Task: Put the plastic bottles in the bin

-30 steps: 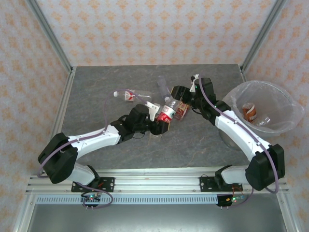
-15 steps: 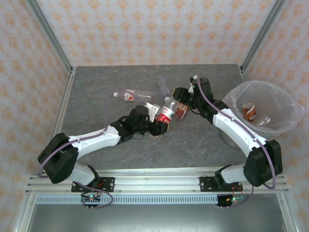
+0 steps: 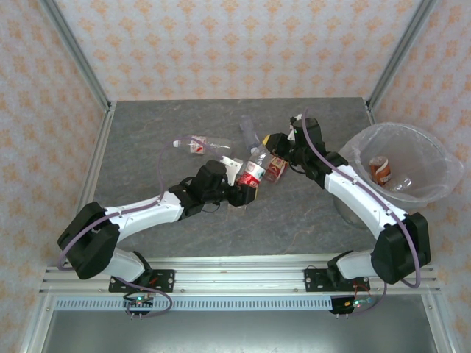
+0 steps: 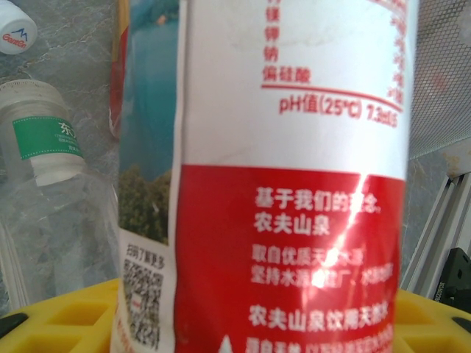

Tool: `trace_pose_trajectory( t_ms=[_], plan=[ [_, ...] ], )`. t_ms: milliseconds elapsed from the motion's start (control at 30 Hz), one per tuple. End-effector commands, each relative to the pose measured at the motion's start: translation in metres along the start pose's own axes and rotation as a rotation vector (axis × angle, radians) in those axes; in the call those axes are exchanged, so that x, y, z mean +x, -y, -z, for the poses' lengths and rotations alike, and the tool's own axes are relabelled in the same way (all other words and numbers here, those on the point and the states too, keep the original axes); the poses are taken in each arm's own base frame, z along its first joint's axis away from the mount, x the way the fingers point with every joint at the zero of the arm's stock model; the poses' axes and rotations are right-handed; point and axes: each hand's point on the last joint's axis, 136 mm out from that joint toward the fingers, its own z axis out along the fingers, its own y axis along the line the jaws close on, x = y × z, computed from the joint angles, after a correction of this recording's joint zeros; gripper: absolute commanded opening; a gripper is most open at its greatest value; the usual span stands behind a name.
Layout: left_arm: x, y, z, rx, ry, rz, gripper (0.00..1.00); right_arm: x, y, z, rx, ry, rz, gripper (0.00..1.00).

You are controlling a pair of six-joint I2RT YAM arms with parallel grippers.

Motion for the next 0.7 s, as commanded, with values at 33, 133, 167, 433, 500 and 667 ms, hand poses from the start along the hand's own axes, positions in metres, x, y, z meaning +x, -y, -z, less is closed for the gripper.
trace_pose_trajectory(
  t_ms=[33,133,167,433,500,667],
  plan=[
    [-0.004,0.014,0.002,0.057,0.009,-0.030,0.60,-0.015,-0.012,0.006,-0.035,0.062,0.073,0.00],
    [-0.004,0.021,0.005,0.095,0.003,-0.037,0.71,-0.015,-0.012,0.008,-0.044,0.073,0.075,0.00],
    [-0.005,0.023,0.006,0.102,0.004,-0.040,0.75,-0.016,-0.013,0.010,-0.050,0.080,0.080,0.00],
    [-0.013,0.029,0.021,0.101,0.028,-0.077,0.99,-0.016,-0.022,0.026,-0.115,0.132,0.141,0.00],
    [-0.016,0.030,0.024,0.103,0.037,-0.081,1.00,-0.017,-0.022,0.030,-0.117,0.149,0.154,0.00],
    [-0.021,0.032,0.034,0.098,0.073,-0.098,1.00,-0.020,-0.021,0.039,-0.115,0.188,0.188,0.00]
  ],
)
